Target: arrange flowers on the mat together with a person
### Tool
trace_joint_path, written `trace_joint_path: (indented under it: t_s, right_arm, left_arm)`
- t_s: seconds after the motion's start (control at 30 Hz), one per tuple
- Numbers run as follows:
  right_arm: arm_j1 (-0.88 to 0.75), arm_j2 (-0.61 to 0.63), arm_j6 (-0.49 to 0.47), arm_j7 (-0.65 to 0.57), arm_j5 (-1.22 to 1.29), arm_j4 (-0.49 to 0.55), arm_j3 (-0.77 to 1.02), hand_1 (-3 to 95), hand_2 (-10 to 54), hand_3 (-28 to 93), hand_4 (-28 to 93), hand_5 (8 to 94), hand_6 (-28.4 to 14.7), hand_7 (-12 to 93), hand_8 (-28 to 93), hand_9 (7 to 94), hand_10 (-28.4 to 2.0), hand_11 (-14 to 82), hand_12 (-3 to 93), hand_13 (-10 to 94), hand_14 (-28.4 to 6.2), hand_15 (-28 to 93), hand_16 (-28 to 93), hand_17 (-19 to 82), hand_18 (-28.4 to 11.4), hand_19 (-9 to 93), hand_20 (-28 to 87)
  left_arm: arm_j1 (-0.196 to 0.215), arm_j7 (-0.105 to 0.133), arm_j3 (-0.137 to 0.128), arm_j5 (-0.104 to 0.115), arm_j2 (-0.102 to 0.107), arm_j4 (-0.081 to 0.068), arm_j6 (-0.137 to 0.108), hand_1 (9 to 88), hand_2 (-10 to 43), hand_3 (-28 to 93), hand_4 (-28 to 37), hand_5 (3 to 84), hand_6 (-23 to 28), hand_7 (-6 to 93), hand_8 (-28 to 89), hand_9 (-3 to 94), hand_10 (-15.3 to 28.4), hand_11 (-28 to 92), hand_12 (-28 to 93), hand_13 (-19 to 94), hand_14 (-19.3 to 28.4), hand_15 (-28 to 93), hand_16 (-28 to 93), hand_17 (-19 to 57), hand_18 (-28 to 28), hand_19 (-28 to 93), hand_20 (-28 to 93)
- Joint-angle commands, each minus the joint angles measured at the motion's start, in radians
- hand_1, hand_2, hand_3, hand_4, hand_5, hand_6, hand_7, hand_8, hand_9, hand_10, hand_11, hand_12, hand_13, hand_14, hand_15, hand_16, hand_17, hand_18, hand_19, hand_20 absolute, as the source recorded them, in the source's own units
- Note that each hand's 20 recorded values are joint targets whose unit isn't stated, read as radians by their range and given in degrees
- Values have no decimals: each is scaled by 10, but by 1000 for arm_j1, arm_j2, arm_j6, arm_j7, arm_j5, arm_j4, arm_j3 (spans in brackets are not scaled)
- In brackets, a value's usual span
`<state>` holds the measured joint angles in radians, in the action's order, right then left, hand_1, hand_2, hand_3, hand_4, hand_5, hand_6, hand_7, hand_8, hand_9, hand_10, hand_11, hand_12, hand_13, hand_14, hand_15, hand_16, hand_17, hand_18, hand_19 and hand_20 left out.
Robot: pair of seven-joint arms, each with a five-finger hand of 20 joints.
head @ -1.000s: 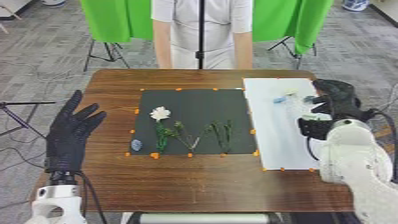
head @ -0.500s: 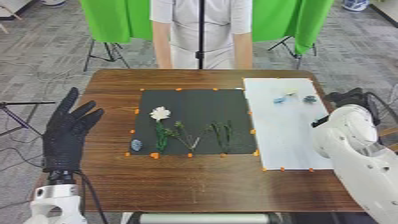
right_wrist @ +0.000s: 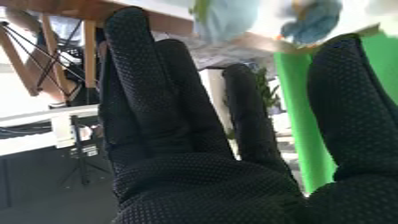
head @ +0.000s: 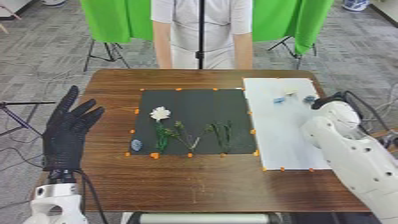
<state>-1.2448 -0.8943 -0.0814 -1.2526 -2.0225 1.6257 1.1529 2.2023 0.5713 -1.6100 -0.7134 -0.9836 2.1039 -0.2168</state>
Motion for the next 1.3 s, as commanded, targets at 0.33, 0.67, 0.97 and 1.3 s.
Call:
trace_joint_path:
  t_s: [0.33,0.67,0.97,1.3]
  right_arm:
    - [8,-8,19,39,-88,-96,-137,446,-70,693,-249,543,-7,138,-128,640,-187,154,130,671,-161,509,87,264,-276,750,35]
    - [-15,-8,176,49,-248,-99,-202,647,-95,602,-281,760,6,302,-28,892,-68,122,349,816,-31,447,264,390,-172,831,-3]
    - [-18,7,282,71,-298,94,-196,654,-95,611,-282,788,5,315,-21,920,-60,136,368,841,-38,485,254,393,-174,860,16]
    - [68,-54,297,277,-173,332,-307,650,-95,627,-283,792,-3,305,-9,925,-64,136,374,843,-45,498,250,386,-178,869,33]
  left_arm:
    - [2,7,-3,23,-13,0,7,217,76,734,-274,291,41,124,-93,344,170,221,116,280,228,414,-49,-52,254,585,53]
    - [10,8,-4,28,-7,1,6,218,77,733,-273,292,41,125,-93,345,170,224,115,280,228,414,-50,-52,253,585,52]
    - [39,10,-28,34,-8,11,-6,218,76,733,-272,293,41,125,-93,345,171,224,116,280,229,415,-50,-53,253,585,53]
    - [56,15,-42,38,-4,17,-12,218,77,733,-272,293,43,123,-92,345,171,222,116,281,228,416,-50,-53,254,586,53]
